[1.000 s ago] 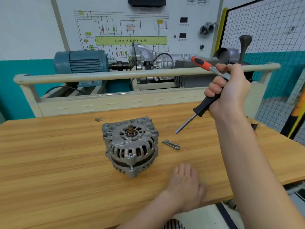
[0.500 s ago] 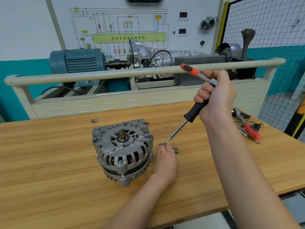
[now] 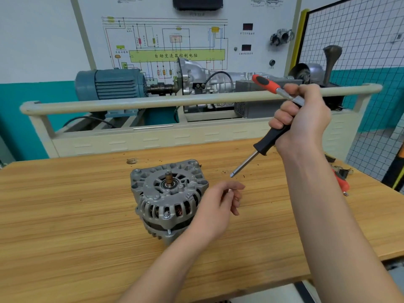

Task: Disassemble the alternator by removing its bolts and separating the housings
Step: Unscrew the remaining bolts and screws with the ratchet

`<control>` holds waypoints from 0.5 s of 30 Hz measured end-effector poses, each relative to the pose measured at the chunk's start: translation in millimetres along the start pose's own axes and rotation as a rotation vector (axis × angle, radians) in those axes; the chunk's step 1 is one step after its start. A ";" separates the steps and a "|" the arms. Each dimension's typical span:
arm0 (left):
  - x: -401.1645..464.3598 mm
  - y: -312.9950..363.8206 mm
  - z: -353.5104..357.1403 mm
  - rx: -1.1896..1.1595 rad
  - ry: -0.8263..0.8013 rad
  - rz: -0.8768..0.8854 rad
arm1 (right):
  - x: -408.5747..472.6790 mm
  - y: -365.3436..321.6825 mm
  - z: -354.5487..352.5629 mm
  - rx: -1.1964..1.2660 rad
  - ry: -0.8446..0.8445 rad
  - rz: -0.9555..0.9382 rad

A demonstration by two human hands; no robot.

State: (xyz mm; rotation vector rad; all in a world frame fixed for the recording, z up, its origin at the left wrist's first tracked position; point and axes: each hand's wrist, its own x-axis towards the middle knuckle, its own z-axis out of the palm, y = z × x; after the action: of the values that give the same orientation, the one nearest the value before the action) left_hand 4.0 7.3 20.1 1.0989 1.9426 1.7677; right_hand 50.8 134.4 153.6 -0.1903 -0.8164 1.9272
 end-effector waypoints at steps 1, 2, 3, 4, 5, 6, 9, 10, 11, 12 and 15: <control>-5.1 9.6 -7.6 -0.060 -0.004 0.022 | -1.7 -3.1 2.5 0.013 -0.005 -0.001; -9.6 17.7 -15.1 -0.107 0.000 0.039 | -3.4 -5.6 5.1 0.026 -0.012 0.002; -13.0 25.4 -22.9 -0.153 0.010 0.048 | -5.3 -7.0 7.9 0.039 -0.024 0.009; -14.8 30.8 -30.3 -0.193 0.023 0.051 | -7.6 -7.8 11.0 0.053 -0.037 0.019; -16.0 35.7 -37.6 -0.213 0.040 0.050 | -10.2 -7.9 14.5 0.064 -0.049 0.028; -16.6 38.8 -44.2 -0.205 0.064 0.053 | -12.5 -7.3 18.6 0.072 -0.058 0.037; -20.3 45.5 -58.2 -0.166 0.104 0.074 | -18.8 -3.3 30.9 0.078 -0.071 0.063; -21.6 46.0 -61.3 -0.158 0.107 0.081 | -20.3 -1.5 34.5 0.081 -0.079 0.073; -23.0 46.4 -64.5 -0.148 0.111 0.087 | -22.0 0.7 37.8 0.084 -0.090 0.086; -24.3 46.3 -67.8 -0.141 0.117 0.094 | -23.8 3.0 40.7 0.086 -0.101 0.097; -26.4 45.7 -77.9 -0.152 0.141 0.105 | -27.7 9.1 48.4 0.088 -0.123 0.115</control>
State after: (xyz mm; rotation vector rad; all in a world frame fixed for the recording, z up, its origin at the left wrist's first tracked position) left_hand -15.1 -69.0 71.7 1.0674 1.8203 2.0631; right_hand 35.5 86.3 179.0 -0.0671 -0.8137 2.0957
